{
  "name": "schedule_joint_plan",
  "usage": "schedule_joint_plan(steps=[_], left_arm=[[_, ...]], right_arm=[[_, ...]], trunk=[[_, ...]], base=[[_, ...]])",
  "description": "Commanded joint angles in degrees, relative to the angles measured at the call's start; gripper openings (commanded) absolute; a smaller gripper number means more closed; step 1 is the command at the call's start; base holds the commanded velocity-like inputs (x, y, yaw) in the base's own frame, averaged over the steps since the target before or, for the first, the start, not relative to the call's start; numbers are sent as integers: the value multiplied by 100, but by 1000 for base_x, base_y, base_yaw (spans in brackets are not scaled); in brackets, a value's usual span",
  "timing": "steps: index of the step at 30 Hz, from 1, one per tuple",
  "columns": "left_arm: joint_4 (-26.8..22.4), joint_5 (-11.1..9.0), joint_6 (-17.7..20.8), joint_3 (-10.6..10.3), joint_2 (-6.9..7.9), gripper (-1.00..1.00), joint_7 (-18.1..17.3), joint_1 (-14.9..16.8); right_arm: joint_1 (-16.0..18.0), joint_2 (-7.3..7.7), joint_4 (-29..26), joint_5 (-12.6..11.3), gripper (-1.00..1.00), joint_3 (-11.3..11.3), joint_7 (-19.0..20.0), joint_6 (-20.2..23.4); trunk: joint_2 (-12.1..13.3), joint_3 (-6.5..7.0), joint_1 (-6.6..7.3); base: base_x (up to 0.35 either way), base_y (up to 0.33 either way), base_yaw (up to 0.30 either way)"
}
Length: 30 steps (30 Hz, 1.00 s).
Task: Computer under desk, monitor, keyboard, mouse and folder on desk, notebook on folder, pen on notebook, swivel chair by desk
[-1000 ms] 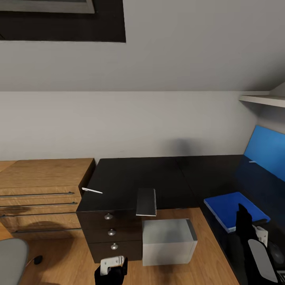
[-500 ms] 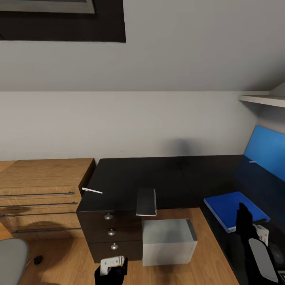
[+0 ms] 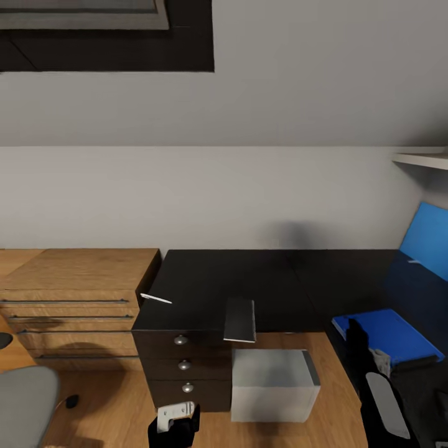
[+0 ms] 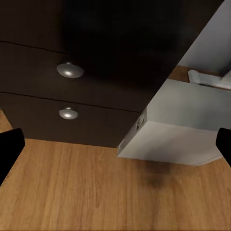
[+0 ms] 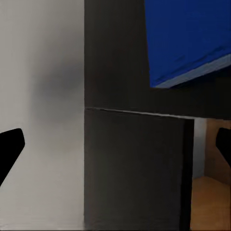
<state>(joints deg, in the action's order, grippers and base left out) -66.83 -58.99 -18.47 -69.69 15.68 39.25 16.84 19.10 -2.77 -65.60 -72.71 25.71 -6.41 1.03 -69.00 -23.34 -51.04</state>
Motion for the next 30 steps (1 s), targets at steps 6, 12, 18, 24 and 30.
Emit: schedule_joint_plan(steps=[6, 12, 18, 24, 30], left_arm=[[-11, -34, -41, -10, 5, 100, 29, 12], [-14, -34, -35, -2, 6, 100, 35, 12], [-14, -41, -34, 1, -1, 100, 194, 12], [-14, -42, -34, -1, -3, 100, 262, 12], [-14, -42, -34, -1, -3, 100, 268, 12]], right_arm=[[0, -99, 299, -52, 100, -436, -32, 255], [4, -135, 737, -90, 100, -832, -27, 547], [6, -147, 853, -118, 100, -893, -16, 868], [6, -153, 870, -114, 100, -1066, -15, 1065], [5, -153, 874, -112, 100, -1143, -10, 1123]], trunk=[[-5, 30, 0], [-5, 51, 0], [-245, -54, -132], [-486, -162, -264], [-726, -270, -396]], base=[[0, 0, 177], [0, 0, 170], [0, 0, 46], [0, 0, 2], [0, 0, 0]])
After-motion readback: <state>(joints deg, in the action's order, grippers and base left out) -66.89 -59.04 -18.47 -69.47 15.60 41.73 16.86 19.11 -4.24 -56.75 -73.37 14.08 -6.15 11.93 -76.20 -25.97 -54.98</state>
